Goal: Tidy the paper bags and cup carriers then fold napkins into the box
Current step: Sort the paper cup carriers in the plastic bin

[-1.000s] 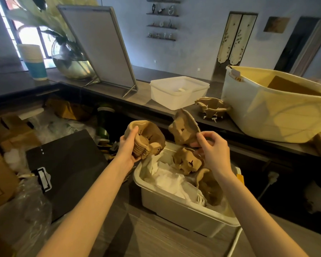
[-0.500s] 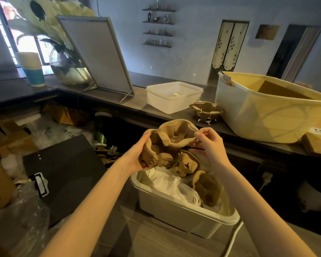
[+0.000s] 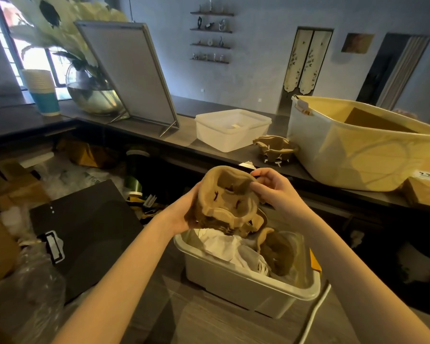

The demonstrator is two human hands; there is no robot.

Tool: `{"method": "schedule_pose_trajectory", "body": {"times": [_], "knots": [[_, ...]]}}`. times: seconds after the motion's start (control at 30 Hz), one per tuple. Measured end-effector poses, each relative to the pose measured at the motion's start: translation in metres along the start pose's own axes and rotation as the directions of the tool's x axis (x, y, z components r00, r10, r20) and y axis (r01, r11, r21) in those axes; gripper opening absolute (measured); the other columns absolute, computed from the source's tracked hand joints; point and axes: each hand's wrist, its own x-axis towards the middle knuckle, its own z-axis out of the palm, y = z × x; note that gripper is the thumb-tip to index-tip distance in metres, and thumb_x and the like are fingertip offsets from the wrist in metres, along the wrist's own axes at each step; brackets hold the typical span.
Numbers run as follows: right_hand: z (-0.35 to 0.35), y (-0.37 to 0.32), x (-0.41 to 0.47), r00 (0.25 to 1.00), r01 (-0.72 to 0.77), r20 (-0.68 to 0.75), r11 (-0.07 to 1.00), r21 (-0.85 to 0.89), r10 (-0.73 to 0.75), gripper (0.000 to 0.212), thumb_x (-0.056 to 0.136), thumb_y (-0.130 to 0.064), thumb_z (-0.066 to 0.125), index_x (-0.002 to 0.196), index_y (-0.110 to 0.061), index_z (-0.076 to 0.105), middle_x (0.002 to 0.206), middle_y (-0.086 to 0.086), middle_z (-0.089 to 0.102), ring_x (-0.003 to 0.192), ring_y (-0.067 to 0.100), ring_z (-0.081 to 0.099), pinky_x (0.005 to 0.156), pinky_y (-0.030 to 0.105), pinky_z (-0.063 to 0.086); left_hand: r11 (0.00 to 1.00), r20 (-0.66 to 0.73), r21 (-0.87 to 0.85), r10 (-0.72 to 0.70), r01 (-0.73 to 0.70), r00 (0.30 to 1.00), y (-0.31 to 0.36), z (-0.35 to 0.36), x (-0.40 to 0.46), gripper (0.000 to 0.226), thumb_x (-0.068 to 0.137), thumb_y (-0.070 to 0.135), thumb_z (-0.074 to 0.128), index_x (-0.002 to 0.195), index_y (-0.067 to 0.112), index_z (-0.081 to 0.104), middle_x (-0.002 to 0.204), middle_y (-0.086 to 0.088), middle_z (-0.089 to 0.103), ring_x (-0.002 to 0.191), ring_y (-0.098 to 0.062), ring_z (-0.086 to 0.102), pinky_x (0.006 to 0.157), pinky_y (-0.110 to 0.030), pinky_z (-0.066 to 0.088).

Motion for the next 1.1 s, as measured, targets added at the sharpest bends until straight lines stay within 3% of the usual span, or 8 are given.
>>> {"method": "schedule_pose_trajectory", "body": {"times": [0.1,0.23,0.33,0.43,0.6,0.8,0.9,1.1], "knots": [[0.004,0.004,0.003,0.999,0.049,-0.011,0.978,-0.202,-0.053,0.019,0.090,-0.017,0.059,0.106,-0.025,0.053,0.092,-0.004,0.061,0.085,0.009,0.063,0.068,0.015,0.053,0.999,0.040,-0.037,0.016,-0.014,0.999,-0.003,0.002,-0.002,0.048,0.091,0.059,0.035,0.107,0.023,0.062,0.110,-0.011,0.064,0.108,-0.029,0.057,0.093,-0.042,0.047],[0.012,0.017,0.006,0.994,0.022,-0.101,0.967,-0.255,-0.049,0.024,0.090,-0.017,0.060,0.112,-0.024,0.054,0.106,0.001,0.058,0.094,0.016,0.062,0.077,0.028,0.057,0.998,0.039,-0.062,0.009,-0.007,0.999,-0.003,0.003,-0.001,0.057,0.089,0.067,0.028,0.112,0.026,0.061,0.118,-0.012,0.060,0.110,-0.031,0.055,0.090,-0.043,0.047],[0.017,0.023,0.010,0.985,0.011,-0.158,0.937,-0.348,-0.070,0.025,0.091,-0.016,0.059,0.115,-0.023,0.054,0.107,-0.004,0.054,0.099,0.013,0.058,0.078,0.022,0.053,1.000,0.063,0.014,0.019,-0.020,0.998,-0.005,0.003,0.000,0.054,0.086,0.066,0.033,0.114,0.027,0.058,0.118,-0.011,0.059,0.110,-0.030,0.055,0.089,-0.042,0.048],[0.019,0.028,0.011,0.970,0.039,-0.183,0.846,-0.531,-0.160,0.029,0.091,-0.017,0.060,0.118,-0.022,0.055,0.108,-0.006,0.057,0.097,0.007,0.054,0.078,0.020,0.051,0.995,0.043,0.101,0.020,-0.024,0.999,-0.008,0.003,0.001,0.060,0.074,0.061,0.051,0.123,0.027,0.050,0.123,-0.013,0.054,0.112,-0.029,0.053,0.088,-0.039,0.050],[0.016,0.032,0.003,0.954,0.113,-0.100,0.645,-0.756,-0.284,0.033,0.094,-0.031,0.054,0.127,-0.029,0.052,0.114,-0.009,0.062,0.097,0.007,0.057,0.078,0.024,0.050,0.992,-0.015,0.124,0.040,-0.038,0.999,-0.011,0.004,0.005,0.042,0.088,0.054,0.045,0.118,0.026,0.051,0.121,-0.014,0.055,0.112,-0.030,0.054,0.089,-0.040,0.049],[0.005,0.055,0.008,0.975,-0.083,-0.212,0.774,-0.627,-0.067,0.029,0.098,-0.032,0.045,0.126,-0.027,0.053,0.115,-0.007,0.062,0.095,0.007,0.059,0.083,0.030,0.053,0.996,-0.104,-0.030,0.082,-0.085,0.991,-0.010,0.002,0.012,0.044,0.091,0.050,0.044,0.126,0.024,0.048,0.121,-0.013,0.057,0.102,-0.026,0.057,0.072,-0.035,0.051],[-0.002,0.077,0.011,0.967,-0.213,-0.250,0.713,-0.668,0.055,0.029,0.098,-0.028,0.046,0.126,-0.025,0.051,0.119,-0.003,0.062,0.097,0.011,0.060,0.081,0.030,0.053,0.984,-0.226,0.006,0.172,-0.175,0.959,-0.010,0.000,0.016,0.042,0.093,0.044,0.046,0.129,0.023,0.044,0.120,-0.011,0.055,0.096,-0.023,0.057,0.067,-0.034,0.048],[-0.002,0.101,0.023,0.953,-0.300,-0.207,0.573,-0.763,0.223,0.043,0.095,-0.023,0.053,0.136,-0.023,0.043,0.123,0.003,0.057,0.107,0.021,0.056,0.084,0.030,0.048,0.975,-0.323,-0.012,0.204,-0.220,0.924,-0.010,-0.009,0.028,0.041,0.091,0.041,0.052,0.128,0.027,0.044,0.121,-0.008,0.054,0.107,-0.027,0.055,0.084,-0.045,0.051]]}}
